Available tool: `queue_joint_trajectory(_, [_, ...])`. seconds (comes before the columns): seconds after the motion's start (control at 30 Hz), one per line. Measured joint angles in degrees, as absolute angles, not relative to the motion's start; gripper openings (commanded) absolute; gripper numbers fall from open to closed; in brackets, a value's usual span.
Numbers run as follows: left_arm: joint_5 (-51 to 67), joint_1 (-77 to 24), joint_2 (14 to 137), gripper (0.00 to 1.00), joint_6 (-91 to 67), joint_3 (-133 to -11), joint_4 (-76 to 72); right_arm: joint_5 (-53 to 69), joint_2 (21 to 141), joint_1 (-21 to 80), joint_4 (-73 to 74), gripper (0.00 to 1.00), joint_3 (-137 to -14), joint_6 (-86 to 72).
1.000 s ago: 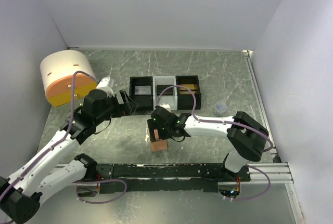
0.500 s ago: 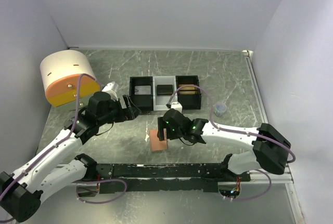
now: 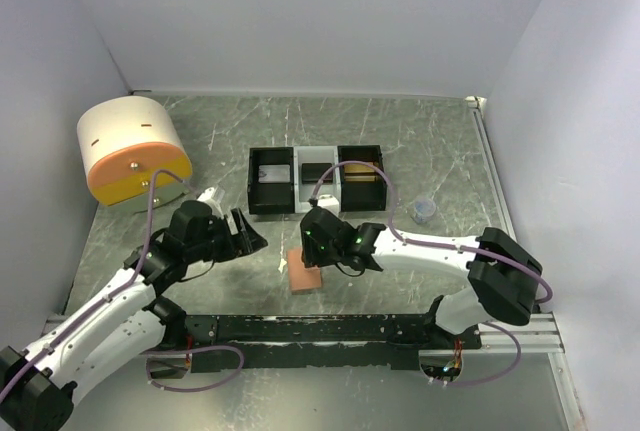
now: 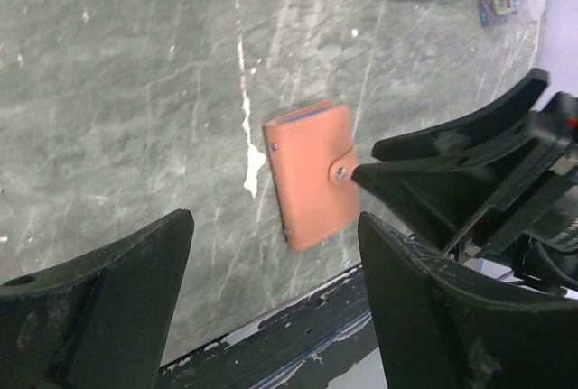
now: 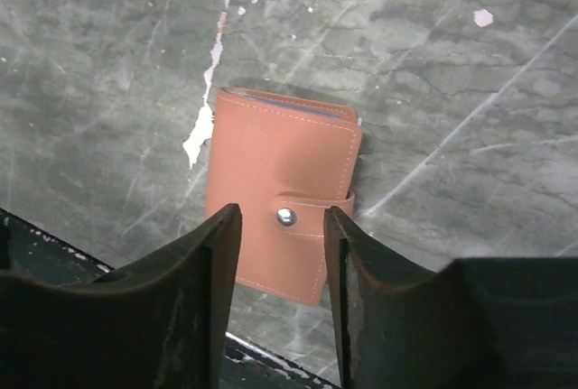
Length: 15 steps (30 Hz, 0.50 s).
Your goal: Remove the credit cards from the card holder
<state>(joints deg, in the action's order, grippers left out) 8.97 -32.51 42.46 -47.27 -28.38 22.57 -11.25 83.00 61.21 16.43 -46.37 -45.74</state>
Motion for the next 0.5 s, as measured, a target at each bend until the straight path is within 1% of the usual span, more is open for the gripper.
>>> queue_joint_trajectory(0.1, [8.36, -32.51, 40.14, 0.82, -48.99, -25.34, 22.52, -11.86, 83.02, 61.25, 17.69, 0.39, -46.46, -45.30])
queue_joint_trajectory(0.2, [8.08, -32.51, 38.63, 0.82, -50.54, -23.59, 21.78, -11.75, 83.02, 61.25, 18.15, 0.36, -46.26, -44.29])
queue_joint_trajectory(0.37, [8.05, -32.51, 38.33, 0.82, -51.79, -23.27, 21.19, -11.33, 84.07, 61.58, 18.48, 0.34, -46.65, -43.03])
queue_joint_trajectory(0.5, [8.12, -32.51, 39.55, 0.82, -51.88, -23.31, 20.82, -11.40, 87.70, 62.11, 18.94, 0.33, -49.54, -42.94])
